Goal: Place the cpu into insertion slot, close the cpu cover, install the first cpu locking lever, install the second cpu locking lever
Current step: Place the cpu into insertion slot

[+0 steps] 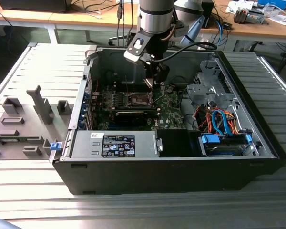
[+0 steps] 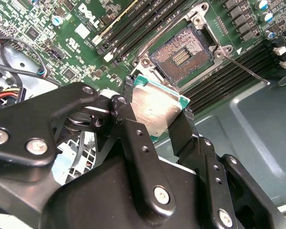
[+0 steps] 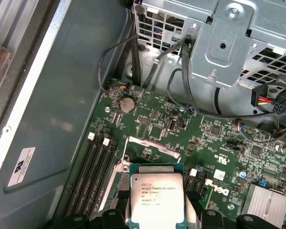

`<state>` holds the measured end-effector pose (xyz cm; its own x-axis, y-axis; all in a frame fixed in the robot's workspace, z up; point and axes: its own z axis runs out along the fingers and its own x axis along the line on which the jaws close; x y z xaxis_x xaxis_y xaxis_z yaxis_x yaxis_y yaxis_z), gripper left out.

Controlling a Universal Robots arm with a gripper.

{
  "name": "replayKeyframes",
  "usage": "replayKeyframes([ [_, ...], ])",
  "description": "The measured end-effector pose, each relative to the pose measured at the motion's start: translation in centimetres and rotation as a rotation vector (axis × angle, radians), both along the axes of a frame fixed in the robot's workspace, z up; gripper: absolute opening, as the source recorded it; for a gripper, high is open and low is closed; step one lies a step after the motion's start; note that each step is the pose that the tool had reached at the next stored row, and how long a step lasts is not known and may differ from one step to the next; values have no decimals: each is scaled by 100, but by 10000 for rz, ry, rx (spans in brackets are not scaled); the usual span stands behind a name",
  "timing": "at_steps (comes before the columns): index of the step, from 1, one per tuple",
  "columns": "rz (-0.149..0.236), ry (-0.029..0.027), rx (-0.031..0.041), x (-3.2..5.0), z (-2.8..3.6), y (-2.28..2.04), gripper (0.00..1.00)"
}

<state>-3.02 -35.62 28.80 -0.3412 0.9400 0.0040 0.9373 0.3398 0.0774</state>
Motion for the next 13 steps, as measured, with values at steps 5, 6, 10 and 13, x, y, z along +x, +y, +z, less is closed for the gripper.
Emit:
replayKeyframes([
  [5, -70, 0, -4, 0, 0, 0, 54],
  [6, -80, 0, -3, 0, 0, 0, 54],
  [10, -158, 0, -8, 0, 0, 0, 54],
  [13, -204, 0, -10, 0, 0, 0, 54],
])
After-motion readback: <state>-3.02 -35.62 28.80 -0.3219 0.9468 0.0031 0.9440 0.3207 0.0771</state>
